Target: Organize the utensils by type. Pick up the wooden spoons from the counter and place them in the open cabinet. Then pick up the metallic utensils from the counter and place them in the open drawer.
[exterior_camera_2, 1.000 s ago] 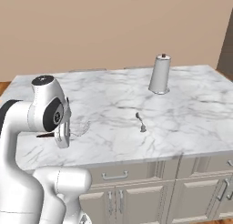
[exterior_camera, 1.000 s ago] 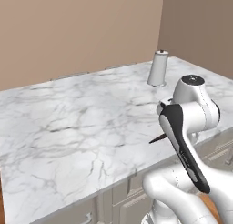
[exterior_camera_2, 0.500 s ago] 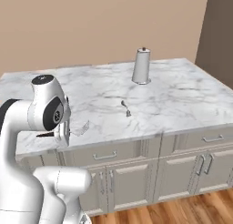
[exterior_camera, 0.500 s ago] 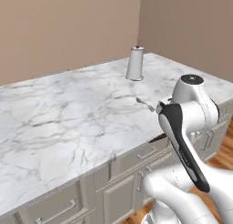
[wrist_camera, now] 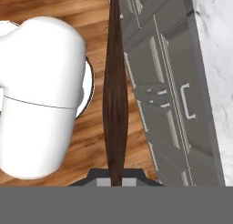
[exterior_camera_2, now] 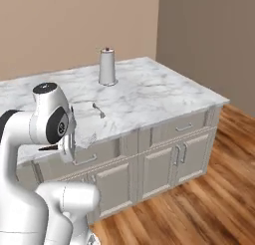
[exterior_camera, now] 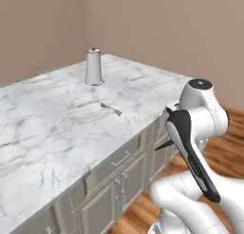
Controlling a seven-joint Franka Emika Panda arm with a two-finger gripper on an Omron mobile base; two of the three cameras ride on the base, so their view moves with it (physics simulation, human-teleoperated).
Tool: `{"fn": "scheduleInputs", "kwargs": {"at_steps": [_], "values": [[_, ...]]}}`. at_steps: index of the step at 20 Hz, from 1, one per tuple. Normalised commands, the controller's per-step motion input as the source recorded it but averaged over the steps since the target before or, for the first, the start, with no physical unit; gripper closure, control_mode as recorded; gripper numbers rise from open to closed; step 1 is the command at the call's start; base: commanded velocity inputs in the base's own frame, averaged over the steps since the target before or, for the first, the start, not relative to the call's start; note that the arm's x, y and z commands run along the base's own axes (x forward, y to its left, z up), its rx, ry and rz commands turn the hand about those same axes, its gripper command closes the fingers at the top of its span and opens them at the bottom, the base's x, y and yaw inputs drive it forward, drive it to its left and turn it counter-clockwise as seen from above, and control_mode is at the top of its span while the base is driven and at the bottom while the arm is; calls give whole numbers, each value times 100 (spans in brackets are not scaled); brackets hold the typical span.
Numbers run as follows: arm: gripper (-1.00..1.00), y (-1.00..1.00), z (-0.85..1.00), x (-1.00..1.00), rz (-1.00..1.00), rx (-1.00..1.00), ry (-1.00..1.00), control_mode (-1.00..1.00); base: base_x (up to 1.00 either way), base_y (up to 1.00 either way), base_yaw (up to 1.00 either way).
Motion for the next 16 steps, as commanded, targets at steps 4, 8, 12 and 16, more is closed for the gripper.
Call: {"fn": "scheduleInputs", "kwargs": {"at_steps": [4, 8, 12, 16], "values": [[100, 0, 0, 0, 0, 0, 0, 100, -16, -41, -64], [100, 0, 0, 0, 0, 0, 0, 100, -15, -45, -67], [100, 0, 0, 0, 0, 0, 0, 100, -10, -46, -66], [100, 0, 0, 0, 0, 0, 0, 100, -1, -42, -64]]}}
